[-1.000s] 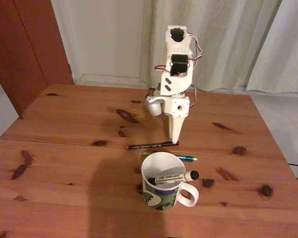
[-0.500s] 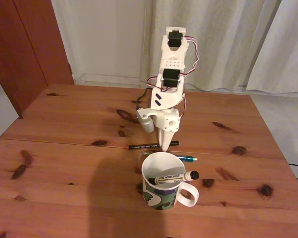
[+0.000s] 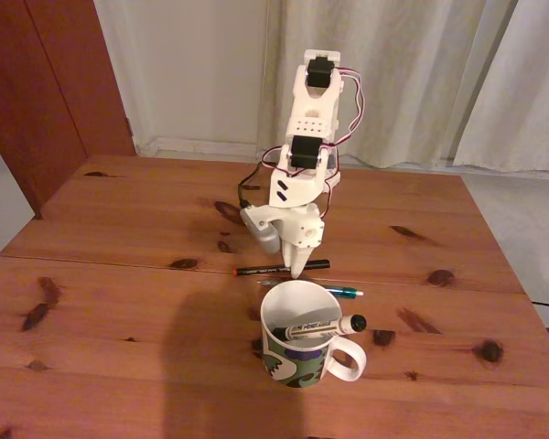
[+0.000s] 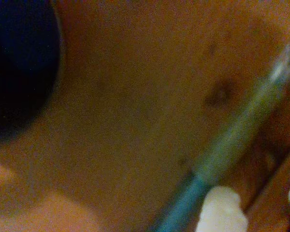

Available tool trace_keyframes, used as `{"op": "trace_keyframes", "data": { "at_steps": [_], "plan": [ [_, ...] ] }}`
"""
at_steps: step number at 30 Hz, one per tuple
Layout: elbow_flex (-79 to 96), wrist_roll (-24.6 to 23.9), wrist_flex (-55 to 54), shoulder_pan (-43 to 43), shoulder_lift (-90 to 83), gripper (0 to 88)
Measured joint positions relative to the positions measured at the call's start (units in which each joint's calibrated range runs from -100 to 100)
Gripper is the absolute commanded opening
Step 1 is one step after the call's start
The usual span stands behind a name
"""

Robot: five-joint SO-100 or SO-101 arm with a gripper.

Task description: Clean up the desk and place the pens and markers into the cup

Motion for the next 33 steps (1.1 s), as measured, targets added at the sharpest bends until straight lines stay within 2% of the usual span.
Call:
{"op": "trace_keyframes", "data": {
  "at_steps": [9,22,33],
  "plan": [
    [0.3,0.6,0.0,0.4,0.0,10.9],
    [3.4,4.4,-0.5,2.3,0.0,10.9],
    [4.0,4.9,-0.5,2.8,0.1,10.9]
  ]
}}
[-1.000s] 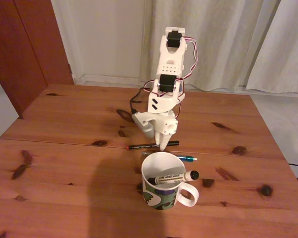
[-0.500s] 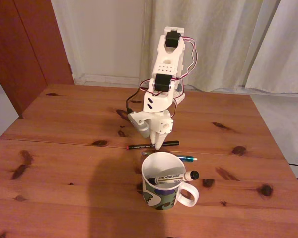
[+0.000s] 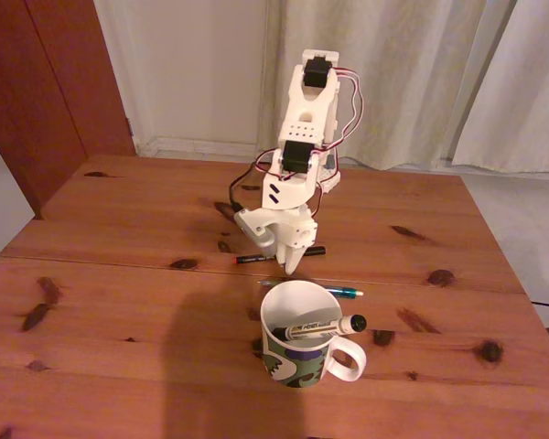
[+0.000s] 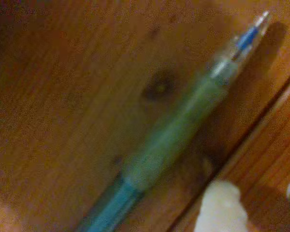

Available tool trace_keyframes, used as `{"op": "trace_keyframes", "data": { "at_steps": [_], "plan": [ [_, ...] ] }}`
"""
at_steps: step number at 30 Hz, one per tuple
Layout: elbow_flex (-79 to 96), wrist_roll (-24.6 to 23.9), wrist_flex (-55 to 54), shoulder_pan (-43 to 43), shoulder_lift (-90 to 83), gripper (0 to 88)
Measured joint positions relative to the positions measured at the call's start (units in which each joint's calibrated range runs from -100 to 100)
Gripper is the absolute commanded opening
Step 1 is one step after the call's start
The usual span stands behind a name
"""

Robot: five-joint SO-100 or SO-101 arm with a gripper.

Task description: Clean up the desk and place the pens and markers into the cup

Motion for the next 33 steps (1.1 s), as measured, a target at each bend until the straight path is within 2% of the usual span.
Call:
{"op": "trace_keyframes", "data": {
  "at_steps": [6,14,17,33],
  "plan": [
    [-0.2,0.0,0.6,-0.1,0.0,10.9],
    [-10.8,0.0,17.7,-0.1,-1.1,10.9],
    [-11.9,0.0,21.0,-0.1,-1.5,10.9],
    [-10.7,2.6,21.5,1.6,-1.5,10.9]
  ]
}}
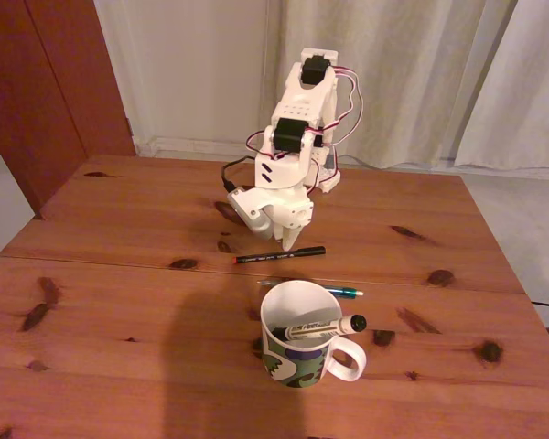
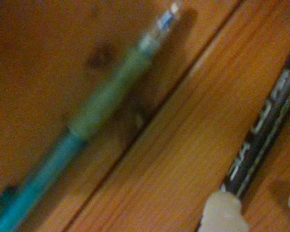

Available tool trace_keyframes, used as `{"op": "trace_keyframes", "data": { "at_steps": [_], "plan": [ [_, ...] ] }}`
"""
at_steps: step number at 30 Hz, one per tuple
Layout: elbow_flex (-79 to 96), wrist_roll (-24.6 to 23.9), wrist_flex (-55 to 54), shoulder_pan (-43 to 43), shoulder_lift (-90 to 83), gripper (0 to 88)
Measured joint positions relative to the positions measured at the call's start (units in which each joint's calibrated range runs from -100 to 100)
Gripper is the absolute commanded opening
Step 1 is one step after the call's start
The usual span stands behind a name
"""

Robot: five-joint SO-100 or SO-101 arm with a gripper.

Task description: Clean up the desk and place the pens and markers into the cup

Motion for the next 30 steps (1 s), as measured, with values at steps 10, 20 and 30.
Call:
{"op": "trace_keyframes", "data": {
  "at_steps": [10,20,30],
  "plan": [
    [8.9,0.0,-7.9,0.1,0.0,10.9],
    [12.1,0.0,-11.2,0.3,0.0,10.9],
    [12.1,0.0,-11.2,0.3,0.0,10.9]
  ]
}}
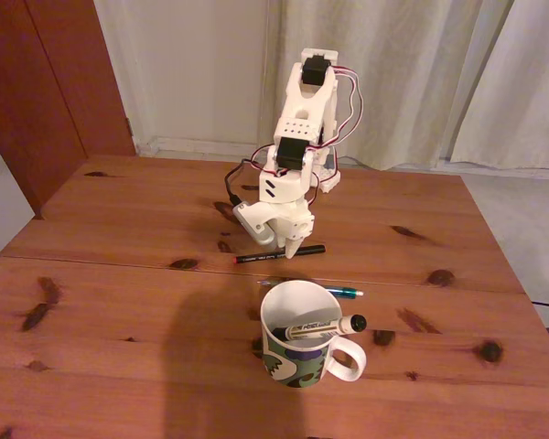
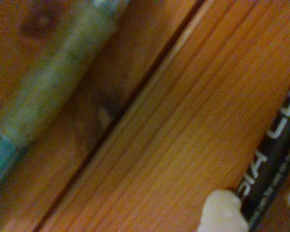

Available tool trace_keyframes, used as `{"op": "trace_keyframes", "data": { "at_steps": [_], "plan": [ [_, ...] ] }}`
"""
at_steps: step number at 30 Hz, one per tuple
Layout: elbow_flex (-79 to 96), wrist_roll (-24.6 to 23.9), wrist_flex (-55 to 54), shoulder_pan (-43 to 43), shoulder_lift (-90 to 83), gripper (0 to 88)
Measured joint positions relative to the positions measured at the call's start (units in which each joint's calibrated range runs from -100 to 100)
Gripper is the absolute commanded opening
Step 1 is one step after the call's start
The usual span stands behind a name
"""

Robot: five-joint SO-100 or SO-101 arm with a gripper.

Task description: Clean up the desk and place the pens and markers into the cup

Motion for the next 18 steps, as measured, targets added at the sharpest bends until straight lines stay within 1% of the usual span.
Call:
{"op": "trace_keyframes", "data": {
  "at_steps": [10,12,14,18],
  "plan": [
    [2.5,0.0,-0.5,0.0,-0.4,10.6],
    [2.5,0.0,-0.5,0.0,-0.5,6.9],
    [2.5,0.0,-0.5,0.0,-0.5,0.0],
    [2.6,0.0,-0.5,0.1,-0.5,1.0]
  ]
}}
